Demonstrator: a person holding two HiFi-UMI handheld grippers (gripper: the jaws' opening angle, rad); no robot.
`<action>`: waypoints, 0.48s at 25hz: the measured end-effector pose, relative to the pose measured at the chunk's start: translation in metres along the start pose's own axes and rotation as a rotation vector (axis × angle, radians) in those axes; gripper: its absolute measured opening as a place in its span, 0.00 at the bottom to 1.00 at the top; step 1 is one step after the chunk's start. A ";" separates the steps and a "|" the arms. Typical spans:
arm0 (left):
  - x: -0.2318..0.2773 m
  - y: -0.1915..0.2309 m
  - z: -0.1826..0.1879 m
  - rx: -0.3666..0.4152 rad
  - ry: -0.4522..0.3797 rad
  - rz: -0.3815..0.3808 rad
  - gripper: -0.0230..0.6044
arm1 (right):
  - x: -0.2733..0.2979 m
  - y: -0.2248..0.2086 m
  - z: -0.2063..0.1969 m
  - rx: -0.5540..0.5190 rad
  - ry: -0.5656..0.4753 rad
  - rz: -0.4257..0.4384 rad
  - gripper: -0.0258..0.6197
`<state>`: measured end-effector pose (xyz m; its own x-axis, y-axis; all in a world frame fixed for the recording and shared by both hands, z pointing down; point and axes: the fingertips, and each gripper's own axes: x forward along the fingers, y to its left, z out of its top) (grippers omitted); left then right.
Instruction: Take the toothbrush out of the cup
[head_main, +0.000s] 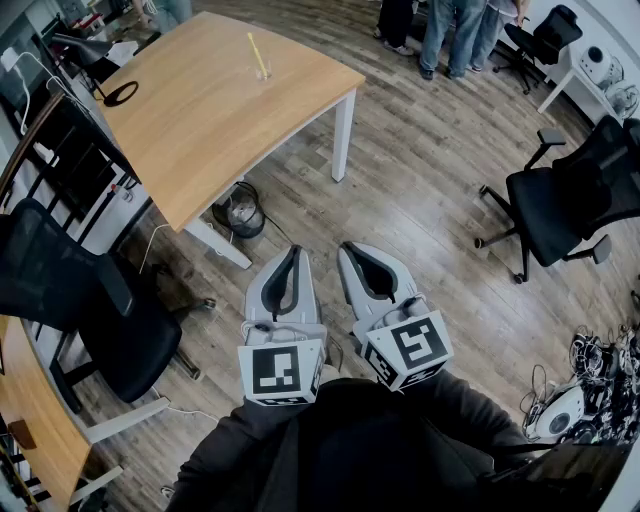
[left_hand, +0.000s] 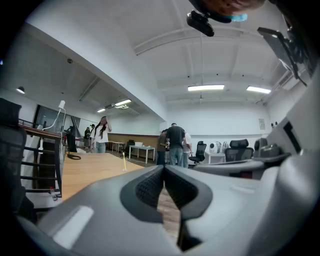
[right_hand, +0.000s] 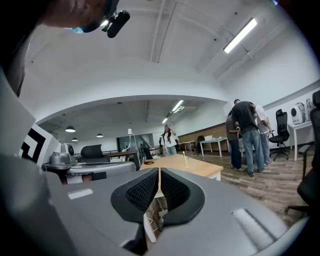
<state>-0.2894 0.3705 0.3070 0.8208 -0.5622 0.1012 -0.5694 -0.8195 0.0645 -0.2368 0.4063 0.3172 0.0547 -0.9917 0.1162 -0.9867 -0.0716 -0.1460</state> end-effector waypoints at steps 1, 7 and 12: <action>0.003 0.005 0.000 -0.001 -0.004 0.000 0.05 | 0.003 0.003 0.000 -0.002 0.006 -0.002 0.06; 0.021 0.020 0.000 -0.012 0.001 -0.014 0.05 | 0.023 0.002 0.003 -0.002 0.015 -0.016 0.06; 0.045 0.014 -0.006 0.008 0.017 -0.017 0.05 | 0.034 -0.021 0.005 0.007 0.013 -0.022 0.06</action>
<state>-0.2607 0.3340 0.3188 0.8294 -0.5464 0.1166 -0.5550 -0.8298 0.0586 -0.2135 0.3739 0.3195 0.0743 -0.9884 0.1321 -0.9843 -0.0940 -0.1497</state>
